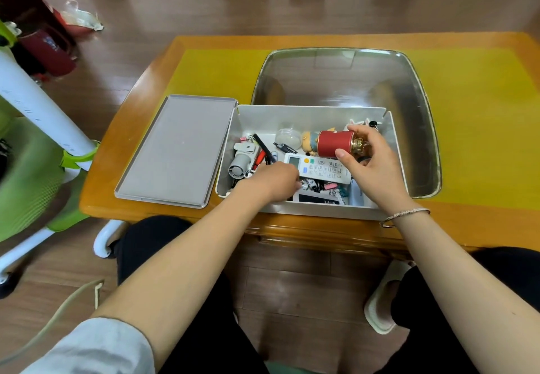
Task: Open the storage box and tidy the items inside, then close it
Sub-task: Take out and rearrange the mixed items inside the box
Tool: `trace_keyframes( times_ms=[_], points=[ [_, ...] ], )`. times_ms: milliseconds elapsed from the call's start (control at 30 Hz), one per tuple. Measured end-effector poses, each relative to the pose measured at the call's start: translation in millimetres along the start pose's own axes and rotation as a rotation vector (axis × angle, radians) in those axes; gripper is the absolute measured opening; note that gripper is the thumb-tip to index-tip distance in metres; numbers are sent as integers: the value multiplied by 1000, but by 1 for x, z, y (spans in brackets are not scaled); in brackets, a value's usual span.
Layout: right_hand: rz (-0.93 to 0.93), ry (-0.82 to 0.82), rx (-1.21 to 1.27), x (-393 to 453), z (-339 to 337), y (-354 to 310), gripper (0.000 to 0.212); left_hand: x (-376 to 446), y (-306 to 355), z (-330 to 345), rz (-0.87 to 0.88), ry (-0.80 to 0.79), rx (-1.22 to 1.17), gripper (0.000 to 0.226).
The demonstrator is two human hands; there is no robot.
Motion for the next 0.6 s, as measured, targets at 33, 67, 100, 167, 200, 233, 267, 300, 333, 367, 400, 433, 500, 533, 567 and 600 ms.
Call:
trace_keyframes(
  times_ms=[33,67,100,167,200,233,267,300,333,367,400,433,500,533,567,600],
  points=[
    [1,0,-1,0,0,0,45,0,-1,-1,-20,1,-61,28],
    [4,-1,-1,0,0,-1,46,0,-3,-2,-42,-1,-126,27],
    [8,-2,0,0,0,-1,46,0,-4,-2,-62,-9,-176,27],
    [13,-3,1,0,0,-1,47,1,-4,-2,-73,-54,-182,29],
    [14,-4,-1,0,-1,-2,47,1,-3,-2,-68,-78,-166,29],
    [14,-6,-4,0,-1,-2,47,1,-3,-2,-58,-96,-164,29],
    [12,-7,-6,-1,0,-2,46,1,-3,-2,-44,-112,-178,27],
    [10,-7,-9,-1,0,-3,46,1,-3,-3,-26,-129,-197,26],
    [8,-7,-12,-1,-1,-3,46,1,-4,-5,-9,-147,-223,24],
    [7,-7,-15,-1,-1,-3,46,-1,-4,-6,6,-170,-263,21],
    [6,-7,-17,-1,-1,-3,46,-2,-5,-8,20,-198,-311,17],
    [5,-7,-18,-1,-1,-2,46,-3,-6,-9,33,-226,-353,14],
    [3,-7,-20,-2,-1,-2,45,-5,-6,-12,56,-266,-391,15],
    [0,-5,-22,-2,-1,-2,45,-5,-6,-13,67,-279,-391,17],
    [-4,-2,-22,-2,-1,-2,45,-4,-6,-14,80,-292,-383,20],
    [-6,1,-20,-2,-1,-2,44,-4,-6,-15,91,-303,-372,24]
  ],
)
Point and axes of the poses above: each hand's wrist, its own x-axis towards the middle knuckle, its own z-axis out of the palm, y = z × x, the point moved 1 cm from there along x, towards the middle knuckle, and after that the axes turned 4 degrees about y, right-handed, at the moved point
